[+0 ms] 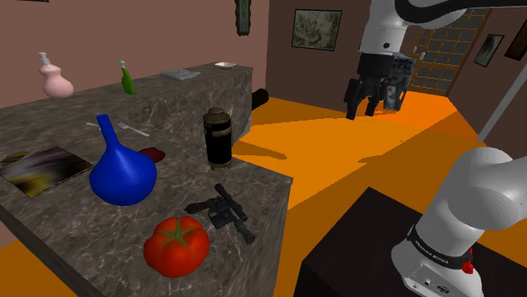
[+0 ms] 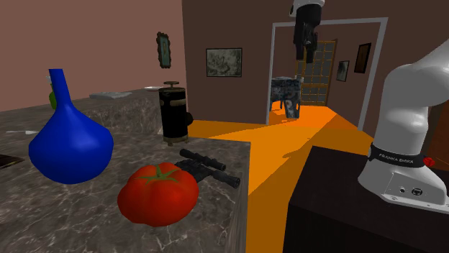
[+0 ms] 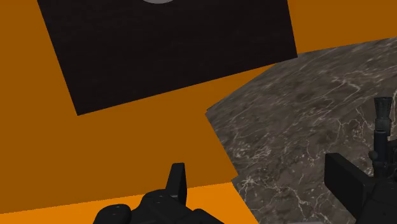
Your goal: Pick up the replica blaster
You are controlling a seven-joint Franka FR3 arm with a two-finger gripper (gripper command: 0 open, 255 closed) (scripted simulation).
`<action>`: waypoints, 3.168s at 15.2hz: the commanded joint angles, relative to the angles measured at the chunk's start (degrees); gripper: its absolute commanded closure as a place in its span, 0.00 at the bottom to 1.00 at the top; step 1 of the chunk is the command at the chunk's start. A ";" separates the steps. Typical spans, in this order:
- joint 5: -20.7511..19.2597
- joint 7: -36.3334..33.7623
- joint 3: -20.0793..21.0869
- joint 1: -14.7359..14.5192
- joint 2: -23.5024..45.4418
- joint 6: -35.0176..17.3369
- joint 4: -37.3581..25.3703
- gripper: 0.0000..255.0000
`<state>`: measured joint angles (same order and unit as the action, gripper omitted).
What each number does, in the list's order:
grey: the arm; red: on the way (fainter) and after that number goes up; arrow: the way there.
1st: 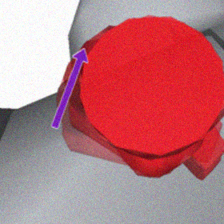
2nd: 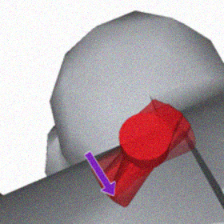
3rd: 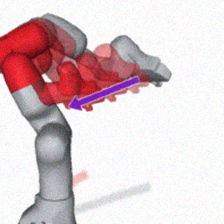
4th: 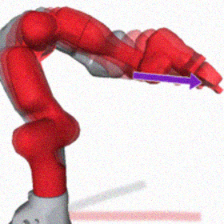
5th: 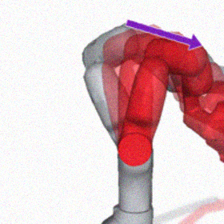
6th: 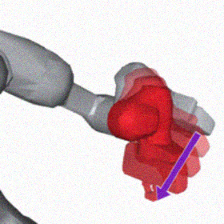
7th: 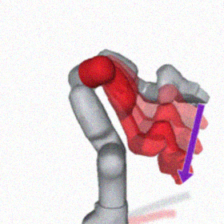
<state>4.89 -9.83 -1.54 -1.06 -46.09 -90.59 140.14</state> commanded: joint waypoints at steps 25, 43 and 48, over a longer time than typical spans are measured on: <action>5.88 -23.71 24.49 -6.90 35.86 -39.92 -0.80 0.00; -10.91 -40.91 26.30 -11.17 61.84 -53.81 -11.73 0.00; -10.94 -40.92 26.28 -11.17 61.88 -53.85 -11.73 1.00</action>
<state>-6.03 -50.74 24.74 -12.22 15.78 -144.42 128.43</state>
